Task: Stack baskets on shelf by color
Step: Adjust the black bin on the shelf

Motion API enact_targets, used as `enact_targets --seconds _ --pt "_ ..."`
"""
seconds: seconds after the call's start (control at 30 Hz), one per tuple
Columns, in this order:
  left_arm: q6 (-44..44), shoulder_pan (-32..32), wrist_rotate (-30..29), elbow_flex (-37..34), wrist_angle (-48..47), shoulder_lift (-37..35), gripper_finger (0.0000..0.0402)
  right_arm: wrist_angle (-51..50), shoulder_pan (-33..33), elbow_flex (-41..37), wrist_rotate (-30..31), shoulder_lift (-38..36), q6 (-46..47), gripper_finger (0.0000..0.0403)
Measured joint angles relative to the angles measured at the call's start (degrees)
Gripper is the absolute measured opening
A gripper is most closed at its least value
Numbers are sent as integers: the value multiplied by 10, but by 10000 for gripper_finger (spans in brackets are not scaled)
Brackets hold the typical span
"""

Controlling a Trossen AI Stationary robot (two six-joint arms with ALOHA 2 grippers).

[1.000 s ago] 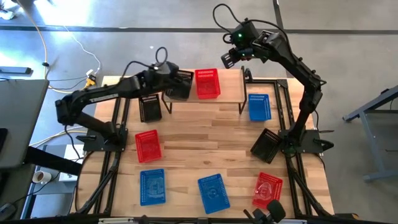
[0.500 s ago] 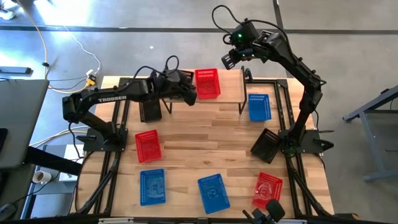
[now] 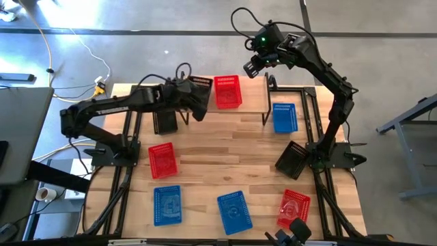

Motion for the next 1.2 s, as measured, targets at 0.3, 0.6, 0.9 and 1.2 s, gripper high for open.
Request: enact_targets --seconds 0.3,0.6,0.9,1.2 --pt "30 -23 41 0 -112 -28 46 0 0 0 0 0 0 98" --pt "29 -51 12 0 -119 23 46 2 0 0 0 0 0 98" --pt "29 -49 -27 0 -105 53 46 9 0 0 0 0 0 98" --pt "47 -37 -37 0 -69 64 46 11 0 0 0 0 0 98"
